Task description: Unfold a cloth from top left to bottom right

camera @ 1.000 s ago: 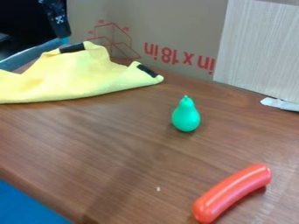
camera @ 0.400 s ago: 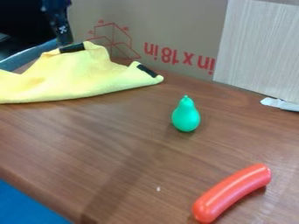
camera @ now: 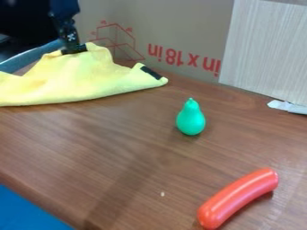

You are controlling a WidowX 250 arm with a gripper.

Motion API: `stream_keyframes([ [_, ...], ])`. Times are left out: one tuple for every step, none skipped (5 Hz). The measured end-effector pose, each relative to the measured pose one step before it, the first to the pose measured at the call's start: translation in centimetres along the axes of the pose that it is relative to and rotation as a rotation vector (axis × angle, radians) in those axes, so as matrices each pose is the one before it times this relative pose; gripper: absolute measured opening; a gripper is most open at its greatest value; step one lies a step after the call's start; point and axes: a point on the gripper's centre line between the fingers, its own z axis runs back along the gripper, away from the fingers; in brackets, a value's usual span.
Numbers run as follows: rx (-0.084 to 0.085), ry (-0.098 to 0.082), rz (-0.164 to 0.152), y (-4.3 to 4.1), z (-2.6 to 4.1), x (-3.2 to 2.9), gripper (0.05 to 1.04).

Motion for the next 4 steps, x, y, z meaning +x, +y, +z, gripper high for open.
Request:
stream_keyframes([
  [0.0110, 0.0058, -0.0075, -0.124, -0.213, 0.420, 1.001],
  [-0.0008, 0.0139, 0.0202, -0.040, -0.663, -0.079, 0.938],
  [0.0009, 0.0103, -0.0005, -0.143, -0.029, 0.138, 0.649],
  [-0.0030, 0.0011, 0.0002, -0.073, -0.077, 0.040, 0.345],
])
